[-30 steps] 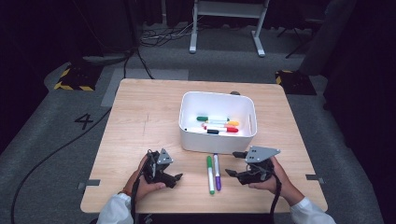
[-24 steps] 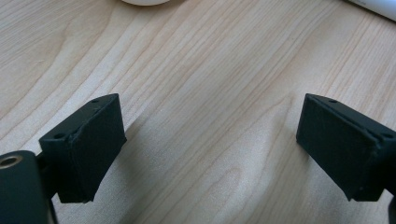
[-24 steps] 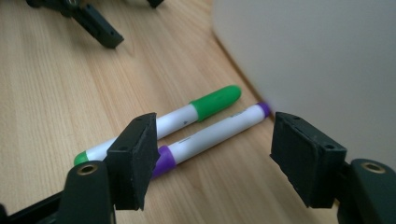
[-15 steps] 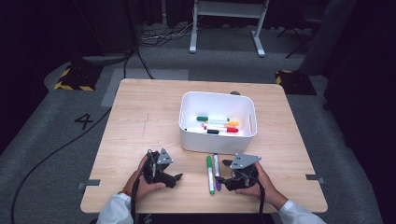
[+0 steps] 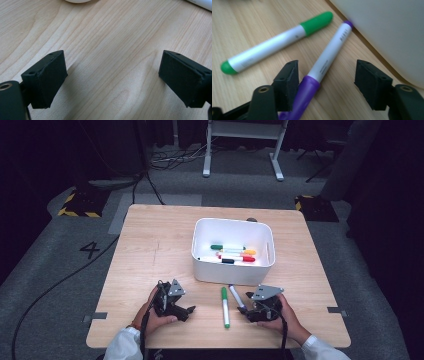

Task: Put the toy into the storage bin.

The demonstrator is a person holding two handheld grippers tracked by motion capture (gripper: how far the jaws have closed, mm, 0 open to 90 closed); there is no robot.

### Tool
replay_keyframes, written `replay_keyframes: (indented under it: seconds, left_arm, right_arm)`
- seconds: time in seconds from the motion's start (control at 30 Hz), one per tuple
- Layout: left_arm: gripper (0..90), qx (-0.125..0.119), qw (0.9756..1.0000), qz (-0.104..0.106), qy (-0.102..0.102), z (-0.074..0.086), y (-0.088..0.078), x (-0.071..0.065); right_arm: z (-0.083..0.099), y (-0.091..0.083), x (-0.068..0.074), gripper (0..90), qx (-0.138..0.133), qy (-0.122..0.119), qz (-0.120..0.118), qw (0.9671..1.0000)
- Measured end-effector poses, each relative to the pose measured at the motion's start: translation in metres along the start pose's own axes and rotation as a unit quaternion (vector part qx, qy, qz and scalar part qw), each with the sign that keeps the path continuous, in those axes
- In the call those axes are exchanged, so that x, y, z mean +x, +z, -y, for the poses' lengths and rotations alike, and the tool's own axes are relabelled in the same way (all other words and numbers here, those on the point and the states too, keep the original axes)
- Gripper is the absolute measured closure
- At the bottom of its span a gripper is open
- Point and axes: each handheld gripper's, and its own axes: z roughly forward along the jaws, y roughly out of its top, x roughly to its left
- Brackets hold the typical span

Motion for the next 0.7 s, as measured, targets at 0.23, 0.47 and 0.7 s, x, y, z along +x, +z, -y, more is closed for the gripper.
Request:
replay_keyframes:
  seconds: [0.23,0.47,0.7]
  left_arm:
    - [8.1,0.001,1.0,0.0,-0.001,0.0,0.0,0.0]
    - [8.1,0.0,1.0,-0.001,0.0,0.0,0.0,0.0]
    - [8.1,0.0,1.0,0.0,0.0,0.0,0.0,0.0]
  right_arm:
    - [0.022,-0.014,-0.017,60.0,-0.016,0.026,-0.019,0.9994]
    - [0.03,-0.018,-0.036,74.8,-0.025,0.017,-0.036,0.9989]
    - [0.035,-0.024,-0.049,75.2,-0.021,0.007,-0.042,0.9989]
